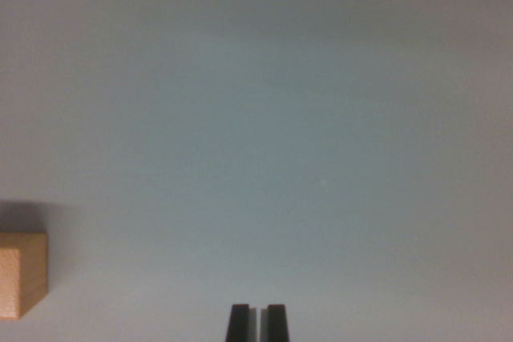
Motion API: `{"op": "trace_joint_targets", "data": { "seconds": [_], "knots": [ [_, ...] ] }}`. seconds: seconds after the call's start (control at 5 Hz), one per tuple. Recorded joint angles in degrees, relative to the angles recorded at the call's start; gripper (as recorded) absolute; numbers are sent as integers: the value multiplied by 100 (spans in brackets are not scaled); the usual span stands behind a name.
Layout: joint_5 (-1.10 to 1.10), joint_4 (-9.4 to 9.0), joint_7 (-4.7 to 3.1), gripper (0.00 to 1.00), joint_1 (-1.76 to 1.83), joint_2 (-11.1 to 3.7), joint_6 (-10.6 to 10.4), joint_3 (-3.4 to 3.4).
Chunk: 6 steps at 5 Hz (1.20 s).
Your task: Push wooden cube
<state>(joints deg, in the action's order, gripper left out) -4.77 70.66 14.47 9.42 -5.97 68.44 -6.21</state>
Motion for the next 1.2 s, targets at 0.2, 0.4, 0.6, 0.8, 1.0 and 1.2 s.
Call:
{"op": "trace_joint_targets", "data": {
  "seconds": [0.2, 0.4, 0.6, 0.8, 1.0, 1.2],
  "knots": [
    [0, 0, 0, 0, 0, 0, 0, 0],
    [-27, -207, 209, 0, 122, -78, -258, -73],
    [-27, -207, 209, 0, 122, -78, -258, -73],
    [-56, -424, 430, 0, 251, -159, -529, -150],
    [-56, -424, 430, 0, 251, -159, -529, -150],
    [-84, -640, 648, 0, 379, -240, -798, -226]
  ]
}}
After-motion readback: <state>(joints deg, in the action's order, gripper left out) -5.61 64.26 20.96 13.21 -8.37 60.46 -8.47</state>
